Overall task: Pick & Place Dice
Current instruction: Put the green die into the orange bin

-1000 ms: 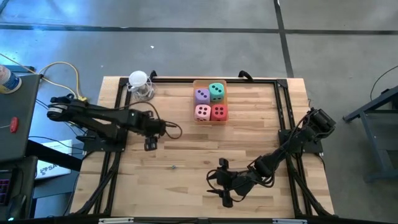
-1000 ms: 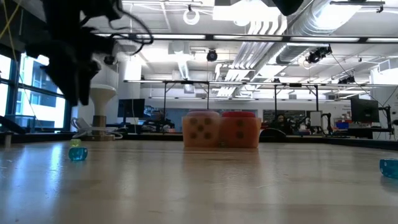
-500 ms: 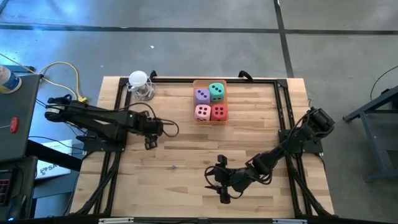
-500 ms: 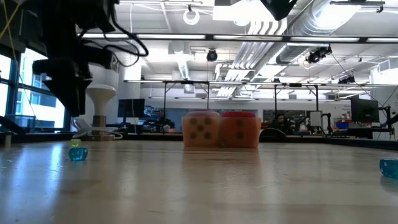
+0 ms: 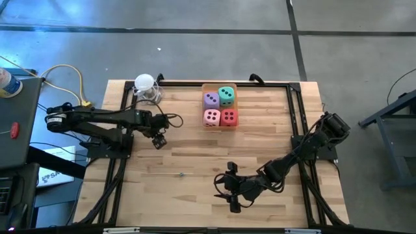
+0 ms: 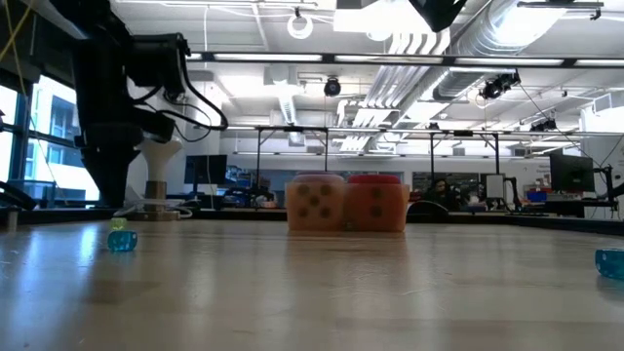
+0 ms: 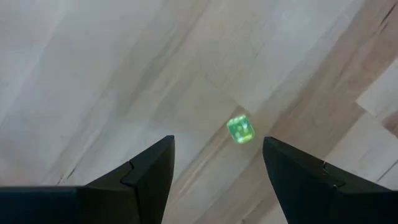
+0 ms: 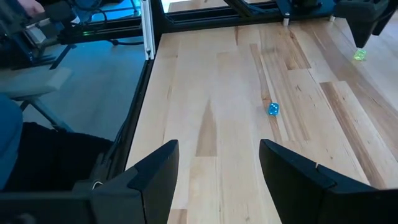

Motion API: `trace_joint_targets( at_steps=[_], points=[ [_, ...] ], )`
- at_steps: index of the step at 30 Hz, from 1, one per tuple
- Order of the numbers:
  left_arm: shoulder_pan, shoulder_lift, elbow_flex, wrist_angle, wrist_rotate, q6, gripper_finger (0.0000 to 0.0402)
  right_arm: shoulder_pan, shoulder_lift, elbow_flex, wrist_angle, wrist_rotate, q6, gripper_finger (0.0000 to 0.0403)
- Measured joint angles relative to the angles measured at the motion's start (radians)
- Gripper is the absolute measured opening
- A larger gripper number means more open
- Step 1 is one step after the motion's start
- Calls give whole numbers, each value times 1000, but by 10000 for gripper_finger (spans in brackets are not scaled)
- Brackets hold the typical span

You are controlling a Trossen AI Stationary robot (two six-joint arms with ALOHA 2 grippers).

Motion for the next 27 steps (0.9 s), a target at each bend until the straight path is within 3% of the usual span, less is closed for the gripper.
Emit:
trace_joint_targets(
  at_steps=[27],
  points=[
    [32, 124, -1, 74, 91, 53, 234, 0, 0, 0, 0, -1, 26, 215]
  ],
)
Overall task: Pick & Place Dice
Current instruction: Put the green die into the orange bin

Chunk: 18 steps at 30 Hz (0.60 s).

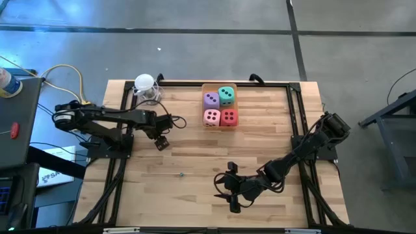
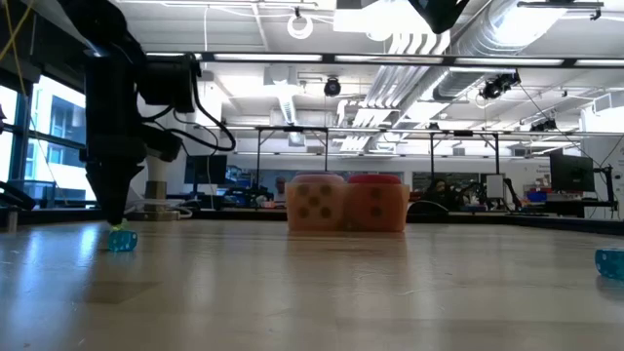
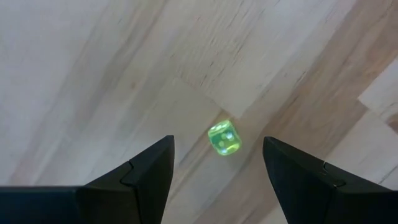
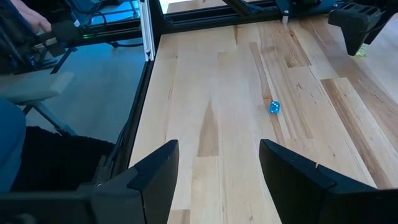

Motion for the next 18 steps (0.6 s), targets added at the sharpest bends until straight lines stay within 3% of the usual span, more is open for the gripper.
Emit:
trace_joint_targets(
  at_steps=[18],
  points=[
    [8, 57, 2, 45, 8, 77, 227, 0, 0, 0, 0, 0, 24, 215]
  ],
)
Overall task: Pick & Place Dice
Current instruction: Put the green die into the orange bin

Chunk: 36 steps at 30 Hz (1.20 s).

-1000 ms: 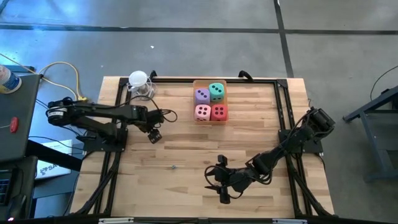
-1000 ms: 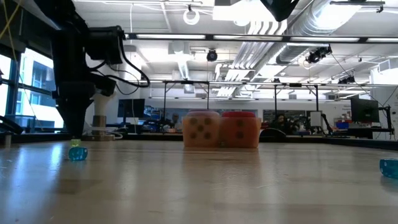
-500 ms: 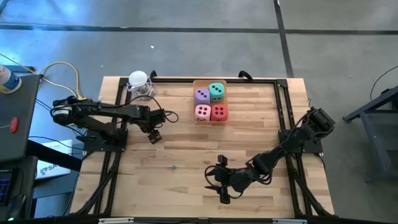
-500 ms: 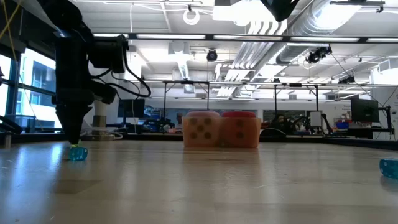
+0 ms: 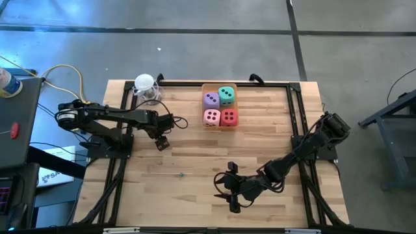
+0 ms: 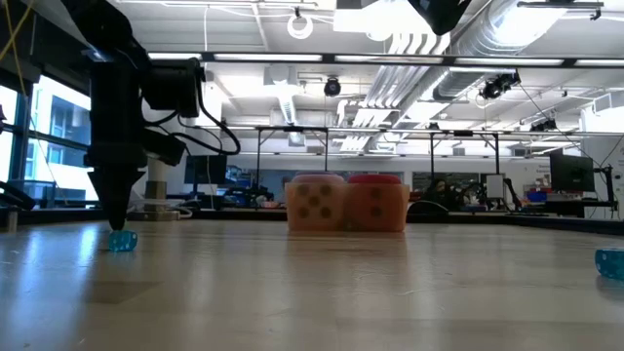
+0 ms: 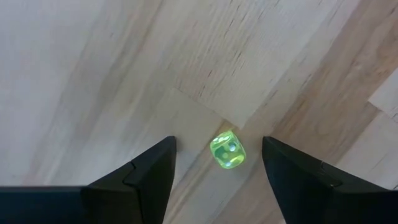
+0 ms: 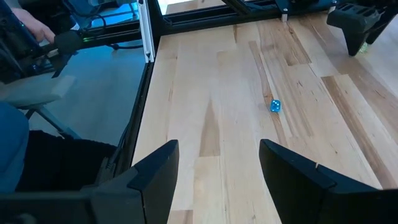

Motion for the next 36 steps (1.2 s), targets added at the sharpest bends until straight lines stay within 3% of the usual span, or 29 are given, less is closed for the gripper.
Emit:
trace_joint_targets(
  at_steps=[5, 13, 23, 31, 36],
  points=[
    [0, 0, 0, 5, -2, 30, 179, 0, 0, 0, 0, 0, 0, 215],
    [0, 1, 0, 15, -9, 47, 54, 0, 0, 0, 0, 0, 0, 215],
    [-2, -2, 10, 45, 39, 119, 69, 0, 0, 0, 0, 0, -1, 215],
    [21, -20, 125, 272, 156, 283, 75, -1, 0, 0, 0, 5, -8, 215],
    [72, -21, 207, 439, 170, 347, 68, -1, 0, 0, 0, 5, -9, 215]
  ],
)
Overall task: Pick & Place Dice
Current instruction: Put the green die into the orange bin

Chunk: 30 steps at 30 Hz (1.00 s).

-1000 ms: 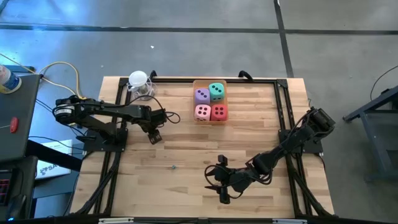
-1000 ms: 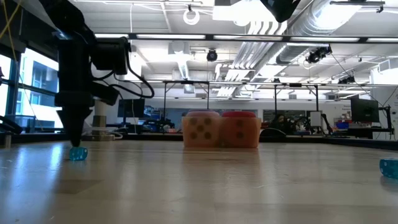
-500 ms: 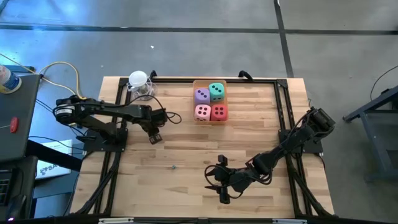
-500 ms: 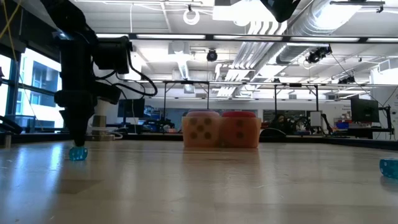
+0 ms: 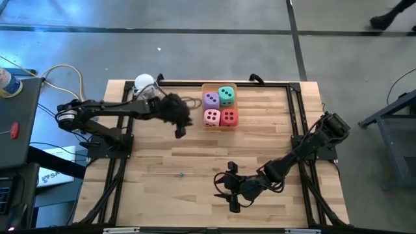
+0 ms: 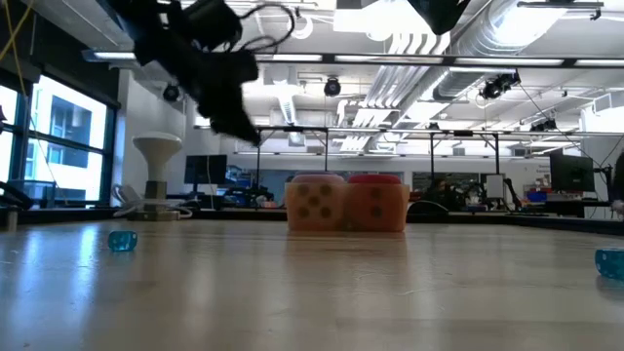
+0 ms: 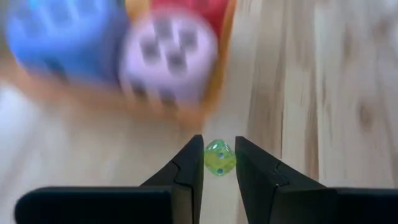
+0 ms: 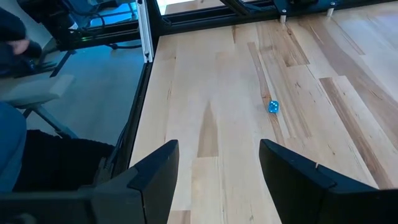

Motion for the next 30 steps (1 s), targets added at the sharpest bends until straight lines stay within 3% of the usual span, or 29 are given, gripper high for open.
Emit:
trace_joint_targets(
  at_steps=[6, 16, 24, 30],
  points=[
    [67, 68, 60, 205, 120, 17, 66, 0, 0, 0, 0, 0, -20, 215],
    [100, 411, 324, 254, 209, 69, 66, 0, 0, 0, 38, -2, -82, 215],
    [109, 578, 462, 292, 205, 65, 65, 1, 0, 0, 31, -5, -99, 215],
    [118, 604, 476, 295, 201, 37, 78, 10, 0, 0, 35, 0, -97, 215]
  ],
)
